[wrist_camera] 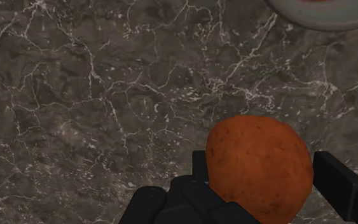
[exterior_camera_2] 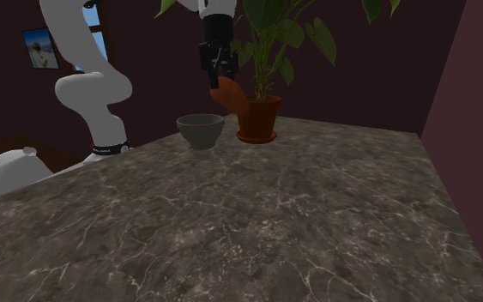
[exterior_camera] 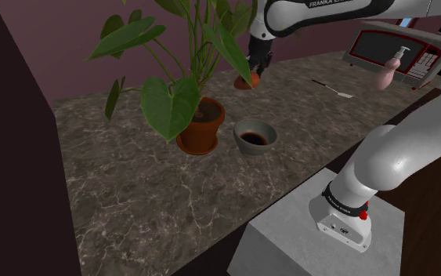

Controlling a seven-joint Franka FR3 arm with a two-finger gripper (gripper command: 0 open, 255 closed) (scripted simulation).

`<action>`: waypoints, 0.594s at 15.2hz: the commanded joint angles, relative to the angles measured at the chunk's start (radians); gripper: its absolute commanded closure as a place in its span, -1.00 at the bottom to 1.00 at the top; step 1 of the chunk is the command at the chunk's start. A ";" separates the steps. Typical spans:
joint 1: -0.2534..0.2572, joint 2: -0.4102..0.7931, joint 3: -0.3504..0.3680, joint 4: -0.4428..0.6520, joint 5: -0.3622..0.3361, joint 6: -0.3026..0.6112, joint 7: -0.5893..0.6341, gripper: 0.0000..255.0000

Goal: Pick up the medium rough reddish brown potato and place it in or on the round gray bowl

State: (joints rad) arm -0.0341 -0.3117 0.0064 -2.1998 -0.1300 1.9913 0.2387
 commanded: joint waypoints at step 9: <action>0.074 -0.323 0.108 -0.244 0.057 -0.095 0.137 1.00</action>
State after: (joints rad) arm 0.0325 -0.6038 0.1042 -2.4188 -0.0803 1.9042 0.3627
